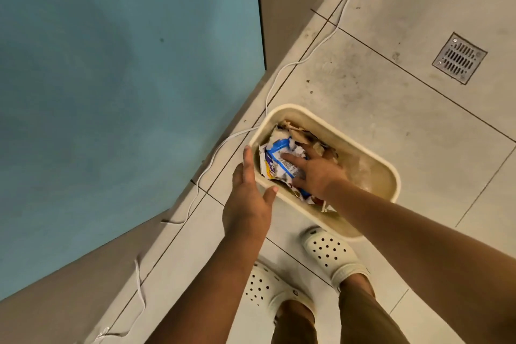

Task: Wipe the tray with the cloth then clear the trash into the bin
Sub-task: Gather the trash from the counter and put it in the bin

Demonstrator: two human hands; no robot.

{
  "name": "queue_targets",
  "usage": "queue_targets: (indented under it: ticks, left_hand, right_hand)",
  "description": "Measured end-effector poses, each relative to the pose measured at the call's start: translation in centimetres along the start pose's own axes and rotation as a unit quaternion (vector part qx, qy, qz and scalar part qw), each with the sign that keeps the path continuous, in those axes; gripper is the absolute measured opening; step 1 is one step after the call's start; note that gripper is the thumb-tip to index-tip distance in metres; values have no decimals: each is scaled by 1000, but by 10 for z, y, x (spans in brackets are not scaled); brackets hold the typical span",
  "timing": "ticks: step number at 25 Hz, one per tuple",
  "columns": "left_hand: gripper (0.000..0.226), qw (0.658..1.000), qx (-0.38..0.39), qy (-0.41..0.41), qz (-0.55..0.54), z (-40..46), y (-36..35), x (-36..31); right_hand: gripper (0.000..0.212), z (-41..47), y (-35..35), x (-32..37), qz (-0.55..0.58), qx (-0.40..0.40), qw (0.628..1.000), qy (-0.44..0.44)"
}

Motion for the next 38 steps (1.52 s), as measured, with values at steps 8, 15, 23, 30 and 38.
queue_targets:
  ticks: [8, 15, 23, 30, 38]
  left_hand:
    - [53, 999, 7, 41, 13, -56, 46, -31]
    - [31, 995, -26, -65, -76, -173, 121, -151]
    - [29, 949, -182, -172, -192, -364, 261, -249]
    - [28, 899, -290, -211, -252, -469, 349, -276]
    - [26, 817, -420, -224, -326, -541, 449, -259]
  right_hand:
    - [60, -109, 32, -8, 74, -28, 996, -38]
    - [33, -238, 144, 19, 240, -115, 964, -28]
    - [22, -444, 294, 109, 252, -212, 932, 153]
    - [22, -571, 394, 184, 186, -268, 892, 312]
    - [12, -633, 466, 292, 163, -279, 847, 422]
Point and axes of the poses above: each hand's wrist, its own z-axis towards the middle knuckle, its own y-axis out of the back of the hand, x = y × z, the point moved 9 cm from there along z, towards the middle knuckle, and after that the axes turned 14 degrees about -z, right-handed, at the moved point
